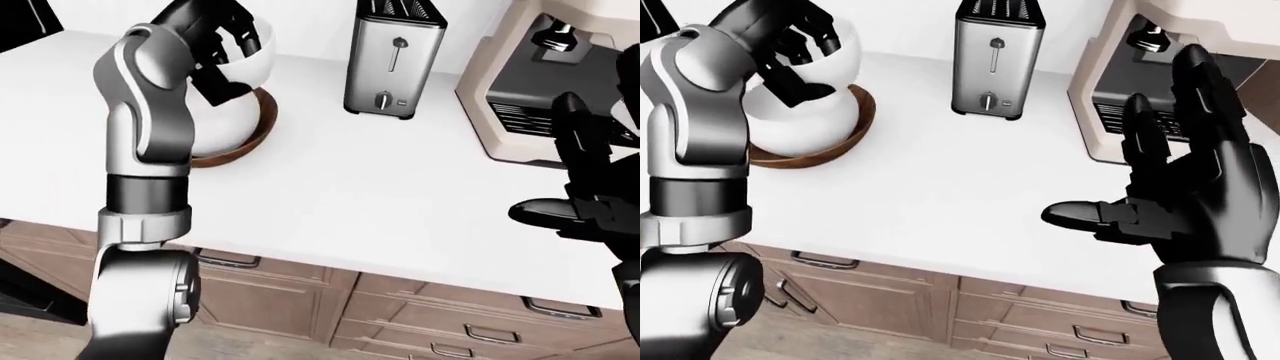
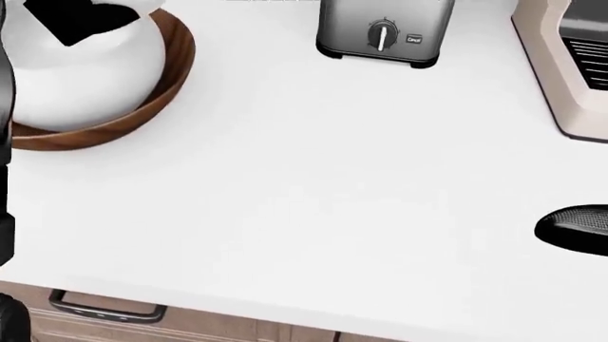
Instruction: Stack the bowls from largest to smallest.
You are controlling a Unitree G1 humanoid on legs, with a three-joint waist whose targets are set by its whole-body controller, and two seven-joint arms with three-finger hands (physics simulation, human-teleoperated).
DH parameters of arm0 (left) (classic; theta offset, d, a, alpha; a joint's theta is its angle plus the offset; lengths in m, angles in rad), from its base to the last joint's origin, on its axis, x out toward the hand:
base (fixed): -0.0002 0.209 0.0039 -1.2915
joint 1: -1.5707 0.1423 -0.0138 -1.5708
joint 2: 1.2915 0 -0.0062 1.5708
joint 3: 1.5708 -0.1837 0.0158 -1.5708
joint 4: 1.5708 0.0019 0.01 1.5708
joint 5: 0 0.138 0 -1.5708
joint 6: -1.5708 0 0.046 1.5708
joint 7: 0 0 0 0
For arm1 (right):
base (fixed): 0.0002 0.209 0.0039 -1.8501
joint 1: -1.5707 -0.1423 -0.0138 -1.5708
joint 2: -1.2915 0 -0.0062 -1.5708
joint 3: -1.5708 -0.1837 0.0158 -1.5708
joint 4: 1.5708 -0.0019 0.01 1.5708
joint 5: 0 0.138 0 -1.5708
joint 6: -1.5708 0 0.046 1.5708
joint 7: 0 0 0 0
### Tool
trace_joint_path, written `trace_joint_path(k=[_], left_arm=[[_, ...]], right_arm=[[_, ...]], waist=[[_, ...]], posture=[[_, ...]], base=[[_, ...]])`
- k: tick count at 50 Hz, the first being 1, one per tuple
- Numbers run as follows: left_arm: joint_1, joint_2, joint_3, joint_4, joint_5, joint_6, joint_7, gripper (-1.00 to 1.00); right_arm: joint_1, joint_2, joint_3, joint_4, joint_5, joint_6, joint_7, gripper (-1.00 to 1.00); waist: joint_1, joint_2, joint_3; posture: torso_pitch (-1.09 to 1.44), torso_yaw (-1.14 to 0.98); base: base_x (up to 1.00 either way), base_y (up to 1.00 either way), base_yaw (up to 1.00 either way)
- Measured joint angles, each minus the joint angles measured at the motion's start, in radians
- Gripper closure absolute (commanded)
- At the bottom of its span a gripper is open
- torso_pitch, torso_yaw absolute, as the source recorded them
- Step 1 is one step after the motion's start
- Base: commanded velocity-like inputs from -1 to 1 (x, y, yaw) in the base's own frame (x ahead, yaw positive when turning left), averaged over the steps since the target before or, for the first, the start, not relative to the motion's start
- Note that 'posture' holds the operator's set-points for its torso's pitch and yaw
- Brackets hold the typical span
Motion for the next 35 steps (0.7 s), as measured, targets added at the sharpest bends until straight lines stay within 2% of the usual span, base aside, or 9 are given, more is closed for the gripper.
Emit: trace_joint_path(k=[3,6,11,18,24,35], left_arm=[[-0.010,0.012,0.002,0.028,-0.010,-0.008,0.015,1.00],[0.000,0.028,0.001,0.044,-0.010,-0.019,0.026,1.00],[0.000,0.057,0.012,0.147,-0.012,-0.063,0.063,1.00],[-0.025,0.087,0.021,0.313,-0.017,-0.119,0.176,1.00],[-0.067,0.108,-0.001,0.418,0.004,-0.167,0.255,1.00],[-0.044,0.118,-0.008,0.441,0.058,-0.211,0.238,1.00]], right_arm=[[-0.035,-0.051,-0.011,0.002,0.063,0.009,-0.053,-1.00],[-0.028,-0.058,-0.003,-0.009,0.085,-0.007,-0.072,-1.00],[-0.010,-0.042,0.011,-0.004,0.073,-0.016,-0.063,-1.00],[0.007,0.001,0.029,0.004,0.004,-0.019,-0.017,-1.00],[0.012,0.037,0.042,0.011,-0.055,-0.014,0.030,-1.00],[-0.016,0.018,0.029,-0.001,-0.026,0.008,-0.001,-1.00]], waist=[[0.002,0.000,-0.003],[0.002,-0.003,-0.005],[0.001,-0.004,-0.001],[0.000,-0.006,0.002],[-0.001,-0.004,-0.003],[-0.003,0.004,-0.006]], posture=[[0.00,0.00],[0.00,0.00],[0.00,0.00],[0.00,0.00],[0.00,0.00],[0.00,0.00]], base=[[0.00,0.00,0.00],[0.00,0.00,0.00],[0.00,0.00,0.00],[0.00,0.00,0.00],[0.00,0.00,0.00],[0.00,0.00,0.00]])
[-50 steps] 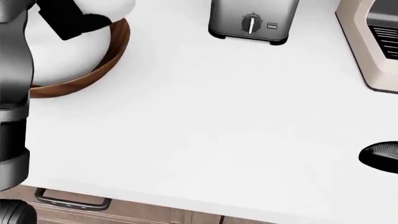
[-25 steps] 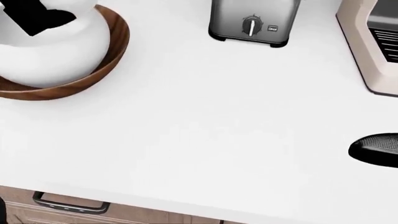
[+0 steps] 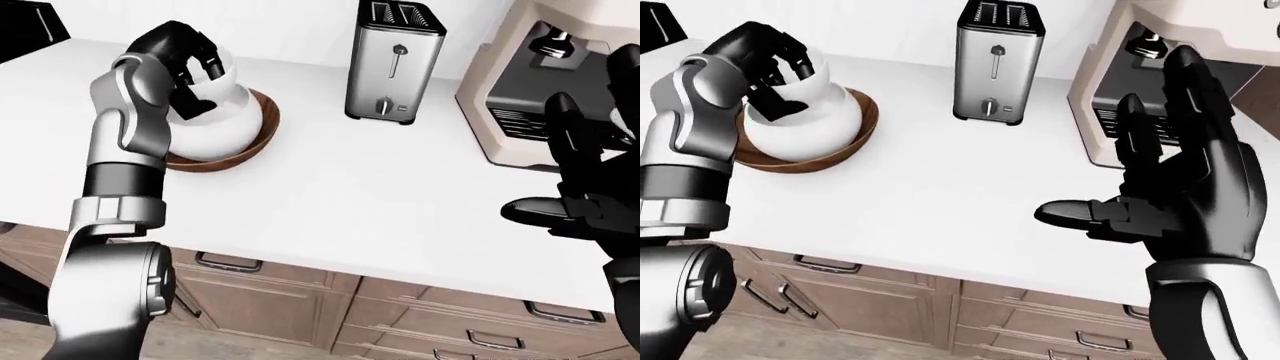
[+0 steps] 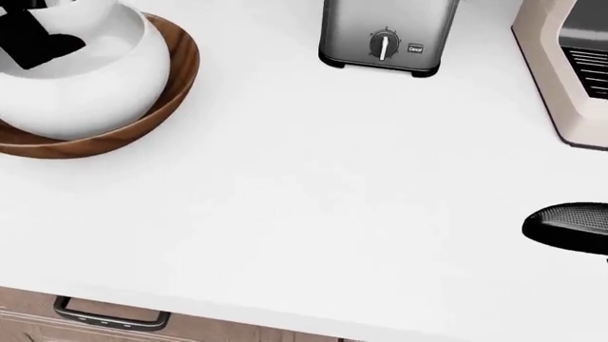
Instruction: Stack the bowls from largest to smallest.
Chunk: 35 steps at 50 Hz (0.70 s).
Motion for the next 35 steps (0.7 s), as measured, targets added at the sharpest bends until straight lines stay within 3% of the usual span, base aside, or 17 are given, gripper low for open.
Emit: trace_joint_path(k=[7,9,12,13,22,30,35], left_arm=[[0.001,0.004,0.003,0.019,0.025,-0.015,-0.004,1.00],[0.004,0.004,0.005,0.020,0.030,-0.018,-0.004,0.80],[0.007,0.002,0.006,0.026,0.034,-0.023,-0.001,0.74],[0.012,0.002,0.005,0.025,0.035,-0.024,-0.002,0.63],[0.028,-0.002,0.004,0.040,0.040,-0.038,0.011,0.51],[0.028,0.003,0.001,0.057,0.060,-0.043,0.026,0.22],[0.016,0.001,0.000,0.070,0.062,-0.050,0.026,0.13]], right_arm=[[-0.003,-0.010,0.010,0.001,0.019,-0.002,-0.021,-1.00],[-0.001,-0.011,0.008,0.000,0.021,-0.003,-0.022,-1.00],[0.005,-0.004,0.012,-0.001,0.014,-0.007,-0.019,-1.00],[0.006,-0.002,0.014,-0.001,0.011,-0.008,-0.016,-1.00],[0.009,0.021,0.026,0.004,-0.027,-0.008,0.007,-1.00],[0.015,0.031,0.019,0.005,-0.042,-0.006,0.023,-1.00],[0.014,0.034,0.019,0.006,-0.044,-0.005,0.026,-1.00]], waist=[[0.001,-0.003,0.001],[0.001,-0.004,0.001],[0.001,-0.004,-0.001],[0.001,-0.004,-0.001],[0.000,-0.001,-0.004],[0.000,0.001,-0.005],[0.000,0.000,-0.006]], posture=[[0.00,0.00],[0.00,0.00],[0.00,0.00],[0.00,0.00],[0.00,0.00],[0.00,0.00],[0.00,0.00]], base=[[0.00,0.00,0.00],[0.00,0.00,0.00],[0.00,0.00,0.00],[0.00,0.00,0.00],[0.00,0.00,0.00],[0.00,0.00,0.00],[0.00,0.00,0.00]])
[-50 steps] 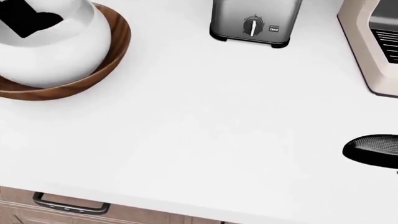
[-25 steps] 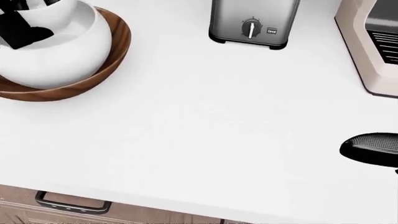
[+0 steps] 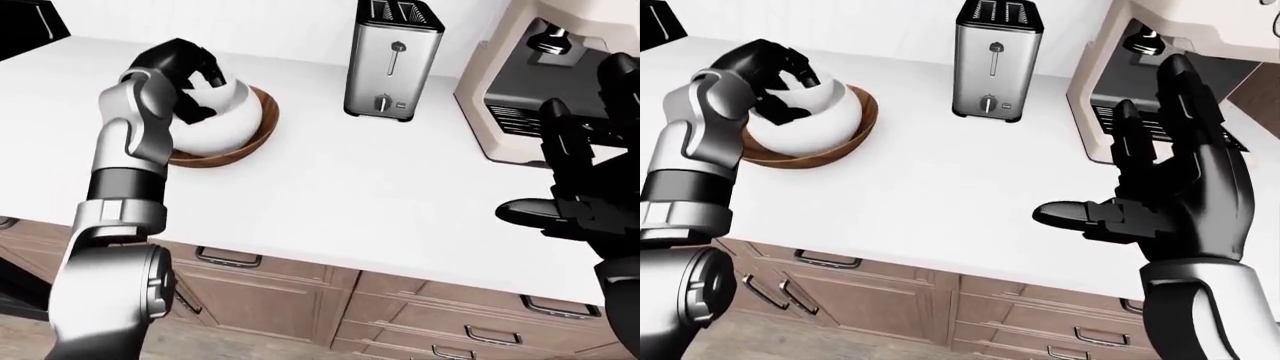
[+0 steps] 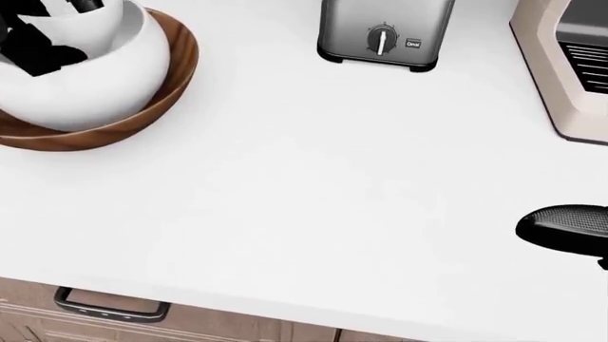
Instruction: Stack the bowls from largest to smallest.
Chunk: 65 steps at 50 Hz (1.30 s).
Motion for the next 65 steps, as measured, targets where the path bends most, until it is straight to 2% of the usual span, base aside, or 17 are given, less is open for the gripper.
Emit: trace_joint_path(k=[9,20,21,30,40,55,59,61,65], left_arm=[[-0.002,0.004,0.004,-0.014,0.000,0.000,-0.001,0.11],[0.007,0.002,0.004,-0.054,0.000,0.012,-0.048,0.08],[0.005,0.002,0.004,-0.052,0.000,0.012,-0.050,-0.06],[-0.002,0.009,0.009,-0.105,-0.002,0.024,-0.110,-0.15],[-0.033,0.027,0.019,-0.142,0.000,0.039,-0.155,-0.14],[-0.038,0.014,0.028,-0.279,-0.008,0.069,-0.227,-0.13],[-0.005,-0.014,0.036,-0.373,-0.030,0.096,-0.255,-0.12],[0.011,-0.035,0.042,-0.432,-0.051,0.118,-0.262,-0.17],[0.063,-0.057,0.073,-0.556,-0.118,0.188,-0.209,-0.29]], right_arm=[[-0.001,-0.002,-0.002,-0.001,0.005,-0.001,-0.005,-1.00],[-0.002,-0.015,-0.014,-0.008,0.031,-0.001,-0.022,-1.00],[-0.002,-0.015,-0.013,-0.006,0.031,-0.002,-0.022,-1.00],[-0.035,-0.063,-0.020,0.006,0.100,-0.004,-0.075,-1.00],[-0.053,-0.124,-0.024,0.008,0.184,-0.025,-0.141,-1.00],[-0.043,-0.157,-0.039,0.009,0.230,-0.050,-0.168,-1.00],[-0.025,-0.156,-0.058,0.012,0.227,-0.052,-0.153,-1.00],[-0.013,-0.163,-0.084,0.014,0.236,-0.052,-0.144,-1.00],[0.021,-0.178,-0.153,0.023,0.265,-0.063,-0.127,-1.00]], waist=[[-0.002,0.002,-0.002],[0.000,0.001,0.000],[-0.001,0.001,0.000],[0.001,-0.001,0.002],[0.001,-0.005,0.006],[0.004,-0.007,0.011],[0.005,-0.008,0.013],[0.006,-0.009,0.016],[0.001,-0.007,0.016]], posture=[[0.00,0.00],[0.00,0.00],[0.00,0.00],[0.00,0.00],[0.00,0.00],[0.00,0.00],[0.00,0.00],[0.00,0.00],[0.00,0.00]], base=[[0.00,0.00,0.00],[0.00,0.00,0.00],[0.00,0.00,0.00],[0.00,0.00,0.00],[0.00,0.00,0.00],[0.00,0.00,0.00],[0.00,0.00,0.00],[0.00,0.00,0.00],[0.00,0.00,0.00]])
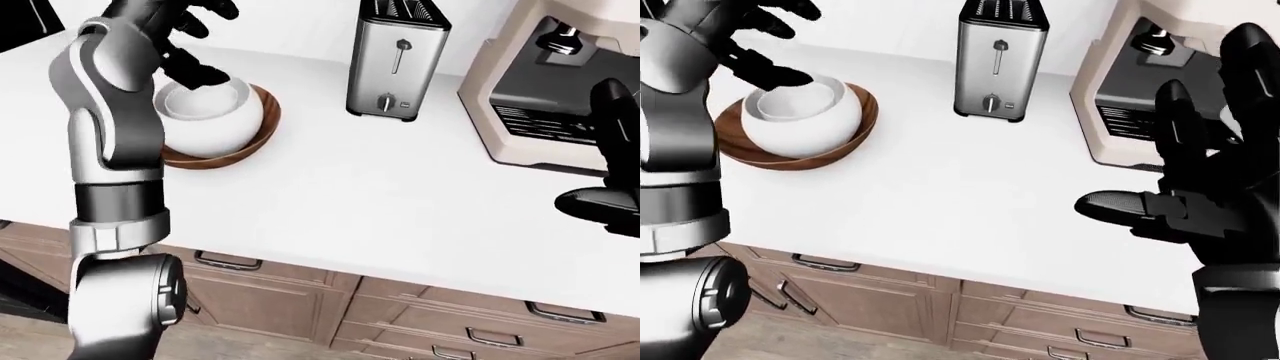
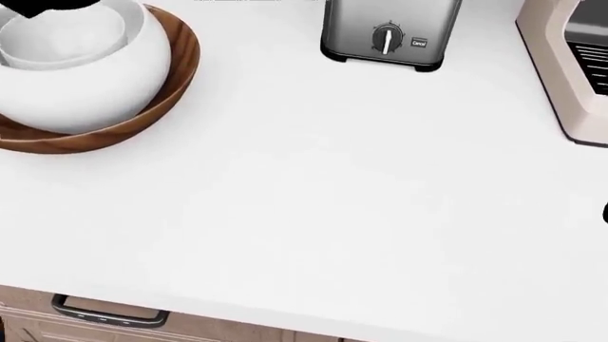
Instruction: Stack the bowls from largest to smallest.
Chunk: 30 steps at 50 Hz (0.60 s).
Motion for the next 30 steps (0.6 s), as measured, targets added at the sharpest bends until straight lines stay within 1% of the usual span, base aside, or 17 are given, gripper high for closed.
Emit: trace_joint_path(k=[5,7,8,9,11,12,14,16,19,21,24,27,30], left_arm=[[0.089,0.001,0.020,-0.137,-0.072,0.081,0.111,-0.52],[0.129,0.001,0.017,-0.203,-0.086,0.111,0.134,-0.52],[0.143,0.000,0.013,-0.231,-0.090,0.123,0.138,-0.57],[0.154,-0.001,0.009,-0.258,-0.093,0.135,0.138,-0.73],[0.186,0.000,0.008,-0.344,-0.096,0.163,0.123,-0.76],[0.209,0.001,0.013,-0.402,-0.098,0.180,0.107,-0.76],[0.253,0.007,0.025,-0.510,-0.099,0.208,0.075,-0.82],[0.293,0.012,0.039,-0.598,-0.100,0.230,0.047,-0.86],[0.371,0.016,0.070,-0.688,-0.112,0.229,0.038,-1.00],[0.433,0.015,0.087,-0.742,-0.121,0.222,0.036,-1.00],[0.517,0.007,0.110,-0.817,-0.137,0.216,0.031,-1.00],[0.574,0.015,0.154,-0.829,-0.169,0.199,0.055,-1.00],[0.611,0.015,0.206,-0.794,-0.214,0.188,0.118,-1.00]], right_arm=[[0.045,-0.029,-0.096,0.020,0.046,-0.019,0.008,-1.00],[0.059,-0.042,-0.129,0.024,0.070,-0.026,0.006,-1.00],[0.066,-0.048,-0.144,0.026,0.080,-0.030,0.006,-1.00],[0.074,-0.052,-0.160,0.027,0.090,-0.033,0.008,-1.00],[0.104,-0.059,-0.211,0.027,0.118,-0.035,0.024,-1.00],[0.118,-0.063,-0.241,0.030,0.133,-0.035,0.032,-1.00],[0.143,-0.074,-0.299,0.040,0.160,-0.034,0.044,-1.00],[0.164,-0.081,-0.354,0.051,0.184,-0.035,0.055,-1.00],[0.197,-0.086,-0.428,0.061,0.217,-0.031,0.077,-1.00],[0.216,-0.086,-0.473,0.072,0.232,-0.027,0.095,-1.00],[0.243,-0.078,-0.528,0.084,0.245,-0.019,0.121,-1.00],[0.267,-0.069,-0.578,0.093,0.260,-0.013,0.147,-1.00],[0.290,-0.038,-0.617,0.114,0.243,-0.015,0.198,-1.00]], waist=[[-0.002,0.006,0.000],[-0.001,0.006,0.001],[-0.001,0.006,0.002],[0.000,0.005,0.003],[0.000,0.004,0.005],[-0.002,0.004,0.006],[-0.003,0.005,0.008],[-0.003,0.006,0.008],[-0.002,0.011,0.004],[-0.001,0.013,0.005],[-0.001,0.013,0.008],[-0.001,0.013,0.008],[0.000,0.014,0.006]], posture=[[0.00,0.00],[0.00,0.00],[0.00,0.00],[0.00,0.00],[0.00,0.00],[0.00,0.00],[0.00,0.00],[0.00,0.00],[0.00,0.00],[0.00,0.00],[0.00,0.00],[0.00,0.00],[0.00,0.00]], base=[[0.00,0.00,0.00],[0.00,0.00,0.00],[0.00,0.00,0.00],[0.00,0.00,0.00],[0.00,0.00,0.00],[0.00,0.00,0.00],[0.00,0.00,0.00],[0.00,0.00,0.00],[0.00,0.00,0.00],[0.00,0.00,0.00],[0.00,0.00,0.00],[0.00,0.00,0.00],[0.00,0.00,0.00]])
